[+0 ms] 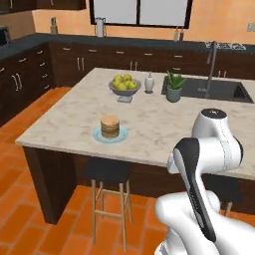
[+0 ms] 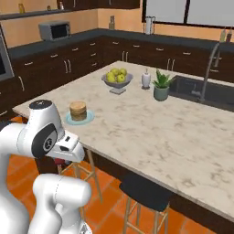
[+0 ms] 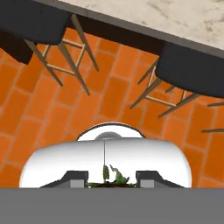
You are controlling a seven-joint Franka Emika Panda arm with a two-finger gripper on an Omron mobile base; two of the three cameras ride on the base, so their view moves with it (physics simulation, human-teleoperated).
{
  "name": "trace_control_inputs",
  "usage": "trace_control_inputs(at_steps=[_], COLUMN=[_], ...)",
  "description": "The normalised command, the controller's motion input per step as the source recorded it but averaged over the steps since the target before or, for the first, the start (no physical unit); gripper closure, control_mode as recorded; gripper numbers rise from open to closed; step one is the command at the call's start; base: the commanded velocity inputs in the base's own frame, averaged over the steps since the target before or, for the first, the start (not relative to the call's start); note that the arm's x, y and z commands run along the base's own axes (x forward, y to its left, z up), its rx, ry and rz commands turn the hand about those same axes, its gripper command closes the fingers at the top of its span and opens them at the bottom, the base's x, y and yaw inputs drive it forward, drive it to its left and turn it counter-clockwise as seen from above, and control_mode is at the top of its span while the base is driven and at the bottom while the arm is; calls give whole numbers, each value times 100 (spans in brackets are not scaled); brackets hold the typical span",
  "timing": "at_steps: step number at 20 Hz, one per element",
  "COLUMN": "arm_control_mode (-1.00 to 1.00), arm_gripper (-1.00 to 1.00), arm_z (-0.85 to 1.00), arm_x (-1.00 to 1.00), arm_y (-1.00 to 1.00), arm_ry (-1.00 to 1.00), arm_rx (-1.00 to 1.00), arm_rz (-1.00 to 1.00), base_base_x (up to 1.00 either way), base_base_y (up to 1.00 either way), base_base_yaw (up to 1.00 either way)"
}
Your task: Take the strawberry from the fridge and place it on top of the pancake, located on the dining counter.
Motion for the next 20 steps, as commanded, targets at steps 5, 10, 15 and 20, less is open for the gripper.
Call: trace_control_inputs(at_steps=[5, 10, 15, 20], arm_control_mode=[100, 100, 100, 100], arm_gripper=[100, 100, 100, 100], arm_z=[0, 0, 0, 0], arm_x=[0, 0, 0, 0], arm_y=[0, 0, 0, 0], arm_ry=[0, 0, 0, 0], arm_rx=[0, 0, 0, 0], arm_rz=[0, 0, 0, 0], base_base_x=[71, 35, 35, 57], base_base_y=[85, 100, 100, 73], base_base_yaw=[-62, -47, -33, -26])
